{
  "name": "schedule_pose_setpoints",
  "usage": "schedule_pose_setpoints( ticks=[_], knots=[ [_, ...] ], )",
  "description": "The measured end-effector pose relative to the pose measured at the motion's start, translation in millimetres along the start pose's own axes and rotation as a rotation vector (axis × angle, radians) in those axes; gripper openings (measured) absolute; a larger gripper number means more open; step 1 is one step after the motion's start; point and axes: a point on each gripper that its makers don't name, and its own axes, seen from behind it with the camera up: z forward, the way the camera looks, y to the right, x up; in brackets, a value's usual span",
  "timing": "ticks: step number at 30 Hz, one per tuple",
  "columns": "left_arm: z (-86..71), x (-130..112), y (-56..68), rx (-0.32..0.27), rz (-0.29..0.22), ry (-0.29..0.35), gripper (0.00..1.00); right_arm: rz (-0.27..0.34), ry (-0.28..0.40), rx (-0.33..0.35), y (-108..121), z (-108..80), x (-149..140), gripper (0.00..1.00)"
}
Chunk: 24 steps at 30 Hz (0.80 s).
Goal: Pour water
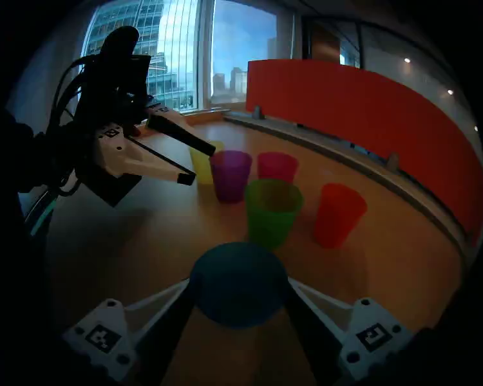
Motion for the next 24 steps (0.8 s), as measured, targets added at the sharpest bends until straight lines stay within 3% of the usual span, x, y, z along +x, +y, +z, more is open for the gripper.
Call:
schedule_pose_setpoints(
  ticks=[24],
  knots=[
    [30.7,-1,14.3,-0.028,0.017,-0.031,0.93,0.008,0.098,-0.077,22,-48.1,33,0.91]
  ],
)
